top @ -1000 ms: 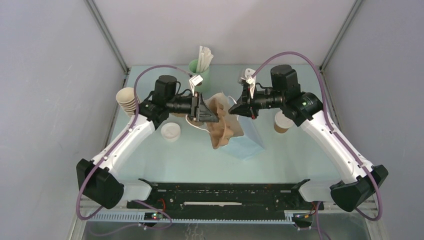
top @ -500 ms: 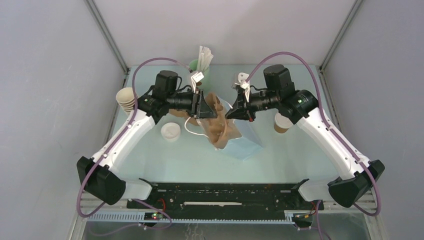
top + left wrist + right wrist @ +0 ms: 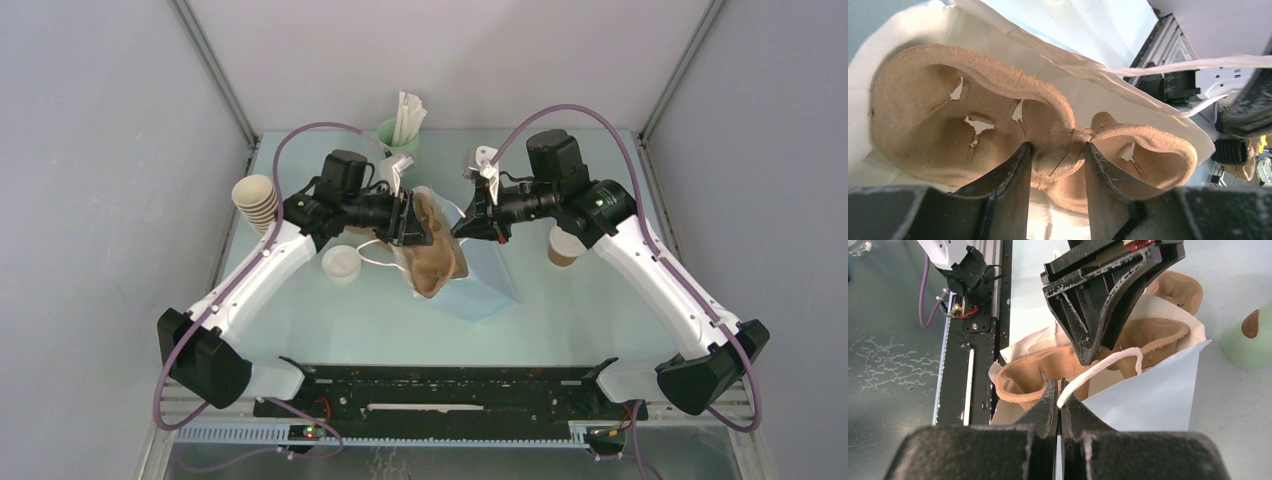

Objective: Pack the takeout coffee

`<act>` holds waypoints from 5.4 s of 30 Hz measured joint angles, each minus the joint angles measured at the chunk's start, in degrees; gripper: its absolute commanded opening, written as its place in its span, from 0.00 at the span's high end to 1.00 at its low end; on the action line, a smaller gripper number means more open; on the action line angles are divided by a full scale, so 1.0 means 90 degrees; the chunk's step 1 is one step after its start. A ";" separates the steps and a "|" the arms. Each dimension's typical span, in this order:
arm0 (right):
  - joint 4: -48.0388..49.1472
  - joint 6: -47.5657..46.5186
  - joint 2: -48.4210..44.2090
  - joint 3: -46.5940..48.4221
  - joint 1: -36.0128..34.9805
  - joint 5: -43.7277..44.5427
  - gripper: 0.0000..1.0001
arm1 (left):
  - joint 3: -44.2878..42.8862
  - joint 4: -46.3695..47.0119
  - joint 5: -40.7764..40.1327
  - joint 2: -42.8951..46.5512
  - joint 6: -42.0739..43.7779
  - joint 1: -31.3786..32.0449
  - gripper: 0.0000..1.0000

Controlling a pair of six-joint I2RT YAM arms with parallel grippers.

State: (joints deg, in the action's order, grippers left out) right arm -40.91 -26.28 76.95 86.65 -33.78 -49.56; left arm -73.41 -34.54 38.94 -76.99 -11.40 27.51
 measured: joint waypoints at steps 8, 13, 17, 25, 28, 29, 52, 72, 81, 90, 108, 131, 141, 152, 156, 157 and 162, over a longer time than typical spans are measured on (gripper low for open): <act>0.0056 0.0022 0.0000 0.0000 -0.0138 0.0119 1.00 | 0.0087 -0.0070 -0.0554 0.0005 -0.0017 0.0236 1.00; 0.0070 0.0024 0.0000 0.0000 -0.0189 0.0138 1.00 | 0.0087 0.0024 -0.0437 0.0007 -0.0063 0.0306 1.00; 0.0061 0.0017 0.0000 0.0000 -0.0187 0.0134 1.00 | 0.0189 0.0160 -0.0007 0.0017 -0.0294 0.0073 1.00; -0.0002 -0.0005 -0.0002 0.0000 -0.0168 0.0022 1.00 | 0.0442 0.0253 0.0226 0.0017 -0.0631 -0.0126 1.00; -0.0024 -0.0027 -0.0002 0.0000 -0.0160 -0.0017 1.00 | 0.0442 0.0250 0.0245 0.0017 -0.0634 -0.0146 1.00; -0.0034 -0.0039 -0.0002 0.0000 -0.0148 -0.0036 1.00 | 0.0442 0.0250 0.0289 0.0017 -0.0634 -0.0163 1.00; -0.0177 -0.0078 0.0002 0.0000 -0.0131 -0.0131 1.00 | 0.0444 0.0376 -0.0160 0.0017 -0.0782 -0.0129 1.00; -0.0109 0.2606 0.0019 0.0279 -0.1348 0.3461 0.50 | 0.1435 0.1396 -0.0357 0.0780 -0.1151 -0.0092 1.00; -0.0962 0.4073 -0.0155 0.0520 -0.2055 0.6322 0.34 | 0.1435 0.1428 -0.0818 0.0957 -0.1455 -0.0041 1.00; -0.1328 0.5047 -0.0413 0.0338 -0.2499 0.7497 0.39 | 0.1384 0.1103 -0.1722 0.0872 -0.1574 0.0097 1.00; -0.0923 0.6142 -0.0449 -0.0342 -0.2557 0.8077 0.55 | 0.0736 0.0911 -0.2096 0.0430 -0.1625 0.0182 1.00; -0.1800 0.6730 0.0282 0.0243 -0.3011 0.9797 0.54 | 0.0342 0.0736 -0.2487 0.0209 -0.1647 0.0250 1.00; -0.1923 0.7062 0.0279 0.0187 -0.3099 0.9860 0.59 | 0.0124 0.0420 -0.3555 0.0165 -0.1676 0.0804 1.00; -0.1829 0.7111 0.0044 -0.0236 -0.2990 0.9845 0.76 | -0.0117 0.0342 -0.4478 0.0007 -0.1452 0.1154 1.00; -0.1834 0.7133 -0.0032 -0.0289 -0.2943 0.9828 0.72 | -0.0107 0.0362 -0.4573 0.0102 -0.1462 0.1151 1.00; -0.1831 0.7133 -0.0032 -0.0294 -0.2939 0.9814 0.72 | -0.0107 0.0369 -0.4595 0.0119 -0.1467 0.1151 1.00; -0.1768 0.7128 -0.0032 -0.0304 -0.2939 0.9731 0.79 | -0.0070 0.0556 -0.4566 0.0143 -0.1542 0.1151 1.00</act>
State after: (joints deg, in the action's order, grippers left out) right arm -56.82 37.87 76.66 83.92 -60.23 38.02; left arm -74.04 -29.54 -2.15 -75.70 -25.28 37.87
